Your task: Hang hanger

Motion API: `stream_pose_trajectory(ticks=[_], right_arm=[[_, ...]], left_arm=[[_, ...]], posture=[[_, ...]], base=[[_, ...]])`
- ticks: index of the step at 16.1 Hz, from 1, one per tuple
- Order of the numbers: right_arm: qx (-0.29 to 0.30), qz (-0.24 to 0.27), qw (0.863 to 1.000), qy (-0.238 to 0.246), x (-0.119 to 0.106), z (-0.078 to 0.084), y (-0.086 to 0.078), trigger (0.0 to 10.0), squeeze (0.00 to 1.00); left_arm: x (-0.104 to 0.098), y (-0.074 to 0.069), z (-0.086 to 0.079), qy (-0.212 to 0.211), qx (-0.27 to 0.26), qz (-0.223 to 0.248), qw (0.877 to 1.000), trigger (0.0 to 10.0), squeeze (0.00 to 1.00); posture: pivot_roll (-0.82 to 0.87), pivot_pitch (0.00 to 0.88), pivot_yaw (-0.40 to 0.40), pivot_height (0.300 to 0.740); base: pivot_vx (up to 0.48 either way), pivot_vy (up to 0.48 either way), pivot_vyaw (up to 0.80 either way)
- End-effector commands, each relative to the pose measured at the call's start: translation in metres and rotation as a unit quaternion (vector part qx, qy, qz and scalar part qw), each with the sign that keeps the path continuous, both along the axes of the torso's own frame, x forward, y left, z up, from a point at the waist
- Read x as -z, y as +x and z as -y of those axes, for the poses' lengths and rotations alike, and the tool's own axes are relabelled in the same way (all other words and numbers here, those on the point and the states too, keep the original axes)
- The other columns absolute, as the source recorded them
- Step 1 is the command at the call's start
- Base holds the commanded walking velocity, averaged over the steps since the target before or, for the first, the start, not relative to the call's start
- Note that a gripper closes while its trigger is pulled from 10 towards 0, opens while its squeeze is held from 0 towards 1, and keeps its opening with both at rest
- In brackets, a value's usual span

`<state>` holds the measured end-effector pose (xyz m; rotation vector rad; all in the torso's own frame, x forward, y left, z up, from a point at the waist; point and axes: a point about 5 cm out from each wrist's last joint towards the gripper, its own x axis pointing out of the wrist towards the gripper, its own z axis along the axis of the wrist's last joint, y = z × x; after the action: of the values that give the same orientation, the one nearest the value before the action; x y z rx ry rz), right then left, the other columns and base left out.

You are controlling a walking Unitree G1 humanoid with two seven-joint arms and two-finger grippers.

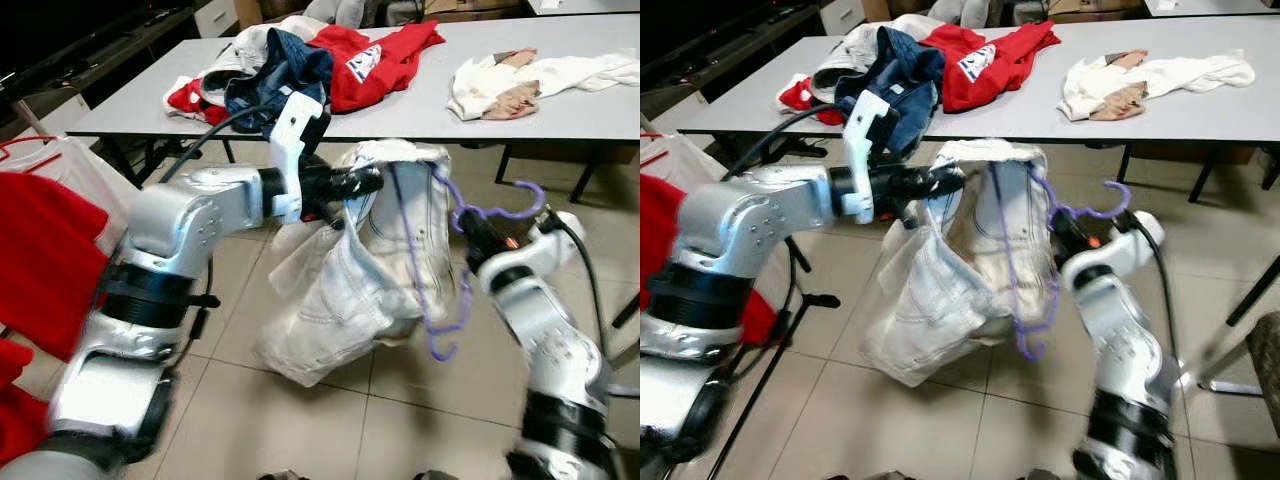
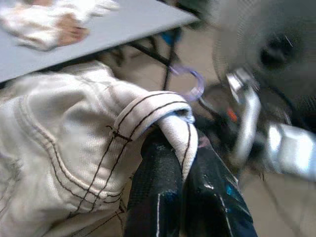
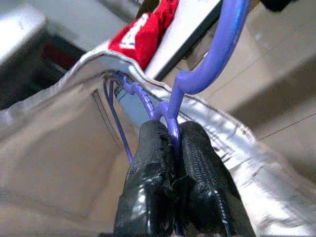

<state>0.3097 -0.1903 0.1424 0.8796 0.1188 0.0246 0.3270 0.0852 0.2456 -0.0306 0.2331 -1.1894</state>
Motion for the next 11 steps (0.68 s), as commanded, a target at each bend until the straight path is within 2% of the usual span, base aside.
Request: stream_pose_trajectory(ticks=[1,2,4,8,9,10,11], right_arm=[[0.026,0.013,0.999,0.043,-0.009,0.003,0.005,10.0,0.0],[0.033,0.018,0.998,0.059,-0.012,0.003,0.008,10.0,0.0],[0.035,0.021,0.996,0.075,-0.015,0.002,0.013,10.0,0.0],[0.038,0.024,0.996,0.082,-0.018,0.0,0.017,10.0,0.0],[0.042,0.024,0.995,0.084,-0.019,0.0,0.019,10.0,0.0],[0.048,0.022,0.997,0.063,-0.019,-0.001,0.022,10.0,0.0],[0.051,0.021,0.998,0.017,-0.018,-0.005,0.025,10.0,0.0]], left_arm=[[-0.001,-0.011,-0.001,0.019,0.055,0.028,0.998,0.0,0.0],[0.006,-0.018,-0.002,0.038,0.084,0.031,0.995,0.0,0.0],[0.008,-0.028,-0.001,0.039,0.126,0.025,0.991,0.0,0.0],[0.007,-0.037,0.001,0.026,0.166,0.023,0.986,0.0,0.0],[0.004,-0.04,0.001,0.013,0.18,0.024,0.983,0.0,0.0],[-0.007,-0.042,0.004,-0.029,0.19,0.02,0.981,0.0,0.0],[-0.027,-0.045,0.004,-0.109,0.208,0.01,0.972,0.0,0.0]], posture=[[-0.11,0.0,0.171,0.74],[-0.11,0.0,0.174,0.74],[-0.11,0.0,0.177,0.74],[-0.1,0.0,0.177,0.74],[-0.09,0.0,0.178,0.74],[-0.08,0.0,0.18,0.74],[-0.08,0.0,0.181,0.74]], base=[[0.0,0.0,0.0],[0.0,0.0,0.0],[0.0,0.0,0.0],[0.0,0.0,0.0],[0.0,0.0,0.0],[0.0,0.0,0.0],[0.0,0.0,0.0]])
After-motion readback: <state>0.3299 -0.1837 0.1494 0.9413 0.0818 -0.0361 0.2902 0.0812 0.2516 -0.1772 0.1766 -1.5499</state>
